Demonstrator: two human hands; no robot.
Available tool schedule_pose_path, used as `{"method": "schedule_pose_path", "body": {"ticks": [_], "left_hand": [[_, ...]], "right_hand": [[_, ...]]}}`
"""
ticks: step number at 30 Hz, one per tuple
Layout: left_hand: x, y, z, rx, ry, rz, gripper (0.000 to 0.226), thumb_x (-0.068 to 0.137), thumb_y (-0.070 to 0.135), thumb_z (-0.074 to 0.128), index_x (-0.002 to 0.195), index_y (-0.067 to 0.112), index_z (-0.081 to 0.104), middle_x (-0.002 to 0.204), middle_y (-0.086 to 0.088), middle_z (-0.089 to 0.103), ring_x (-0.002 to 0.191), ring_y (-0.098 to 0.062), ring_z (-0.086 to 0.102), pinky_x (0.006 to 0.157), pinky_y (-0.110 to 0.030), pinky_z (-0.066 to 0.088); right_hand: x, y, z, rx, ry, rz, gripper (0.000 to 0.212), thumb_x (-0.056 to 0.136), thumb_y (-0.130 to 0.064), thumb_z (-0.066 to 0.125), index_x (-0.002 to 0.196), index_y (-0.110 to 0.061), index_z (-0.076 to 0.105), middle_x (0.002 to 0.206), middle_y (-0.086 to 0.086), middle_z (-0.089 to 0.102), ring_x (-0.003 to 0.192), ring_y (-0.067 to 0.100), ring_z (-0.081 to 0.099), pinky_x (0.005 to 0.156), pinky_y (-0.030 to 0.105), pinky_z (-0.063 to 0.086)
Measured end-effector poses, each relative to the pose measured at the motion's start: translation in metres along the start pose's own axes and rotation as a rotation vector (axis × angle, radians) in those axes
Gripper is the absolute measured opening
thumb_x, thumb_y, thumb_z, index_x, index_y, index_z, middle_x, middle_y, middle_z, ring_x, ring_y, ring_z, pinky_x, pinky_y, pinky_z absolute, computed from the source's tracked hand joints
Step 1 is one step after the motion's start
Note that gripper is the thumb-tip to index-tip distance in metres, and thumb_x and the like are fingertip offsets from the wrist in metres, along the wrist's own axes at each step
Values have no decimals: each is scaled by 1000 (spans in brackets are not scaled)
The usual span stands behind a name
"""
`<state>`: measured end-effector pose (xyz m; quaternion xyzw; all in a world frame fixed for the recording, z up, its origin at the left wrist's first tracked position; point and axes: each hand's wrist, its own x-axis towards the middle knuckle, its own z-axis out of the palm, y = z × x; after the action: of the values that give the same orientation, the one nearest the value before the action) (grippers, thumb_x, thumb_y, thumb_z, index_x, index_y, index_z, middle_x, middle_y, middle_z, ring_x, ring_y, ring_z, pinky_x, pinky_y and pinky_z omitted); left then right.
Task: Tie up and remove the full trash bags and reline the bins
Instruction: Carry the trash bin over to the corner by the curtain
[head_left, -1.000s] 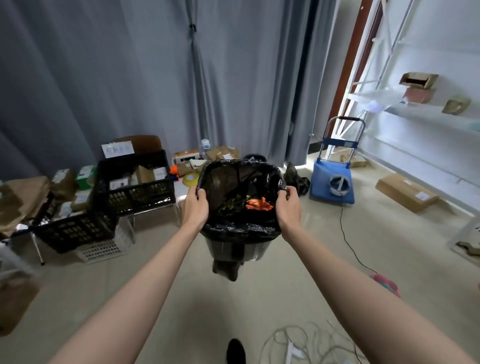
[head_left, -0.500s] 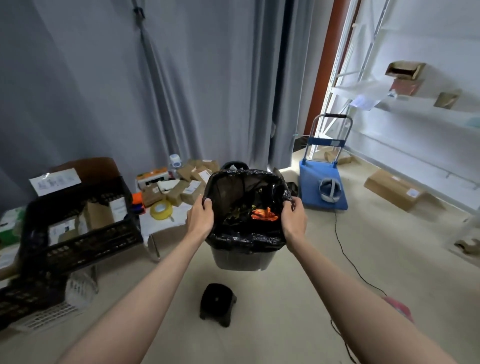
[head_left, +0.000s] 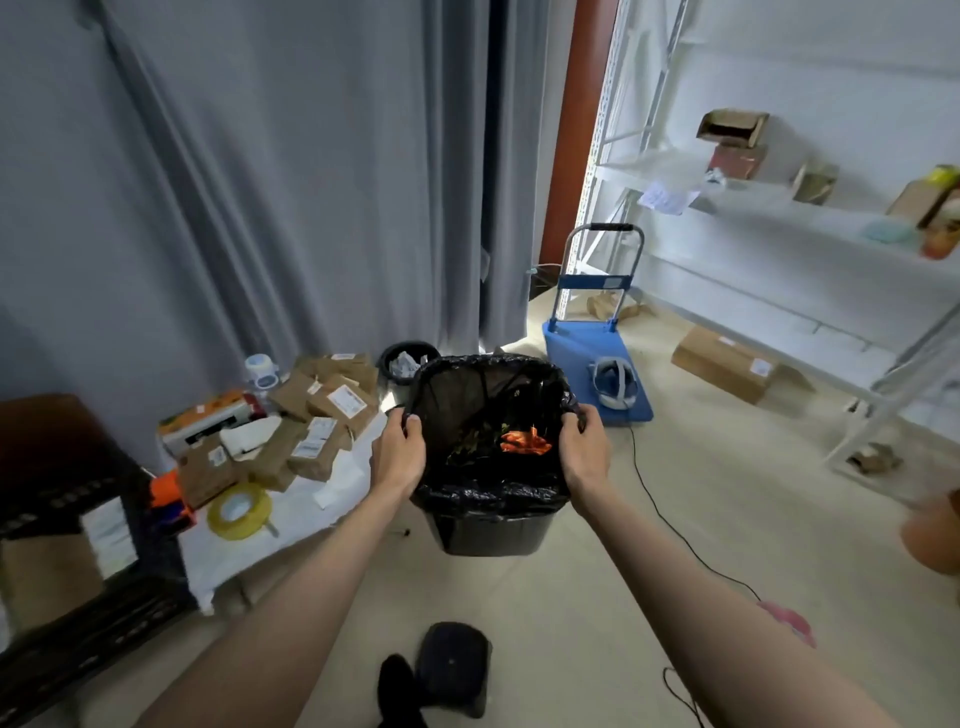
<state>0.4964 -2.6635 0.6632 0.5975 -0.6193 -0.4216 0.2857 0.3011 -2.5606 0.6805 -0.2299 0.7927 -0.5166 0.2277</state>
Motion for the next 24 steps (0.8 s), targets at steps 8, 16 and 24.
{"method": "schedule_pose_path", "body": {"ticks": [8,16,24], "left_hand": [[157,35,20,22,-122,66,45,103,37,32,144,23,40,142,-11,49,133,-34,41,108,-44,34],[245,83,54,10,-251,101,37,102,33,33,131,18,48,129,-9,56,124,-32,48,103,-44,37],[338,103,114,63,-248,54,34,97,37,34,125,24,48,122,-11,58,114,-35,53,98,-48,43]], "right_hand": [[101,-39,69,-7,149,33,13,98,-24,42,106,-23,51,108,4,59,99,23,53,82,32,37],[187,-72,85,-41,262,63,23,98,-21,43,114,-12,56,102,3,58,95,23,52,82,31,37],[301,-70,105,-100,229,79,24,97,-24,41,114,-15,55,101,3,57,97,25,52,83,37,41]]}}
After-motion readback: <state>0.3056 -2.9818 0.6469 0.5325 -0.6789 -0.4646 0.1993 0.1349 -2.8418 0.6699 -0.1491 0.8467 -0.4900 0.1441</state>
